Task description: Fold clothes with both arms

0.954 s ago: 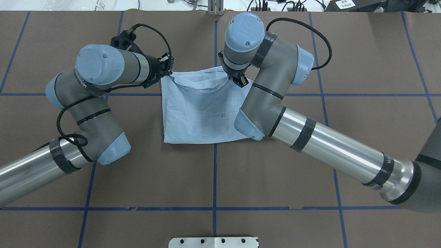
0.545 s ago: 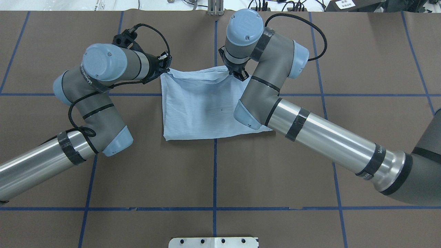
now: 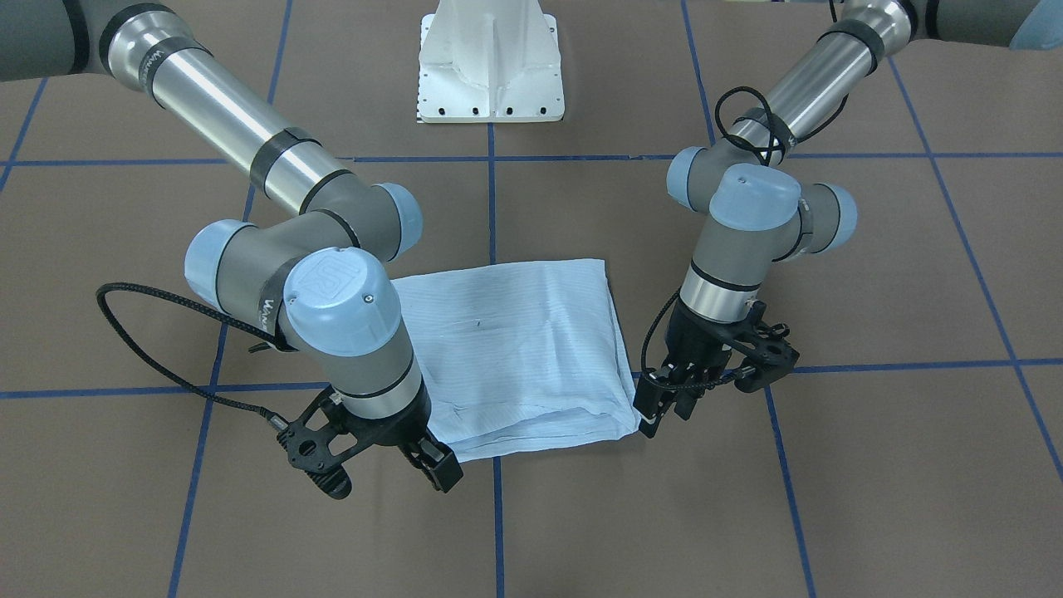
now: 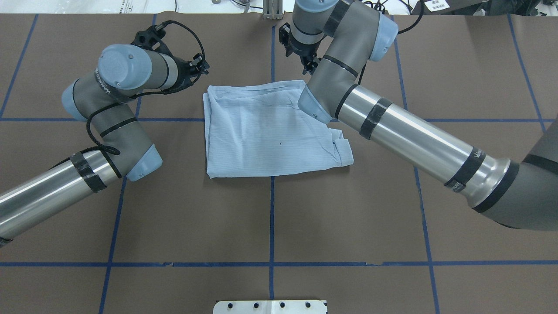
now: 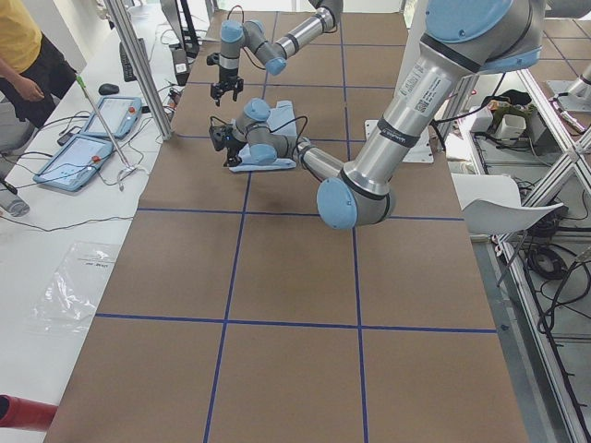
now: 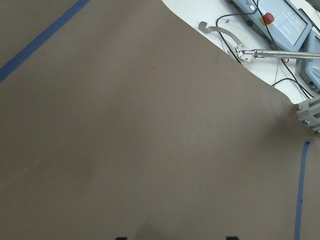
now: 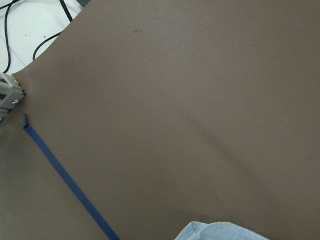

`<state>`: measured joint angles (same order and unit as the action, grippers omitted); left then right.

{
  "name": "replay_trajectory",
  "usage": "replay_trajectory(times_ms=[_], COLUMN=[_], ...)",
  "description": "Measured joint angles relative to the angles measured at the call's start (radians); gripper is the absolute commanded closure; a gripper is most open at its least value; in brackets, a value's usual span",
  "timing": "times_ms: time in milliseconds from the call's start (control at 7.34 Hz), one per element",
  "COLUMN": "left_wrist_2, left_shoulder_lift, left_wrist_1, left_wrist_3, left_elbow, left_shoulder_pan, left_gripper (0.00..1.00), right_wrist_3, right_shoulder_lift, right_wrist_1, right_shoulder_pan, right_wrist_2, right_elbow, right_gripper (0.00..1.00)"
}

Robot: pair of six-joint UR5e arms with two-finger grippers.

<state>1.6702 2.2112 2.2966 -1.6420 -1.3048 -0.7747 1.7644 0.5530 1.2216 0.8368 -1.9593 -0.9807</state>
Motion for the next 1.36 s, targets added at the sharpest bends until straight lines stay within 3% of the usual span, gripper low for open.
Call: replay_trajectory(times_ms=[136, 409, 545, 681, 818, 1090, 1363], left_wrist_2=[0.020, 0.111, 0.166, 0.214, 0.268, 0.399, 0.505], left_shoulder_lift=[-0.004, -0.072, -0.137, -0.205, -0.272, -0.395, -0.497], left_wrist_1=[0.001, 0.001, -0.003, -0.007, -0.009, -0.011, -0.042], left_wrist_3=[0.031, 0.145, 0.218, 0.291, 0.395, 0.706, 1.064], left_elbow=[-0.006, -0.097, -0.181, -0.261, -0.318, -0.364, -0.363], left_shoulder_pan=[-0.007, -0.036, -0.059, -0.085, -0.126, -0.265, -0.431], left_gripper=[0.19, 0.17, 0.15, 0.00, 0.00, 0.00, 0.00], right_wrist_3=[-0.047, -0.155, -0.225, -0.317, -0.430, -0.767, -1.204], right_shoulder_lift=[0.034, 0.173, 0.268, 0.375, 0.472, 0.652, 0.804], right_wrist_1=[-0.001, 0.004, 0.007, 0.008, 0.019, 0.116, 0.255], right_shoulder_pan=[0.012, 0.054, 0.097, 0.157, 0.228, 0.383, 0.513], right_wrist_2=[-0.007, -0.045, -0.099, -0.163, -0.225, -0.311, -0.341], right_elbow=[-0.026, -0.168, -0.259, -0.358, -0.443, -0.583, -0.664], right_gripper=[0.00, 0.00, 0.00, 0.00, 0.00, 0.00, 0.00])
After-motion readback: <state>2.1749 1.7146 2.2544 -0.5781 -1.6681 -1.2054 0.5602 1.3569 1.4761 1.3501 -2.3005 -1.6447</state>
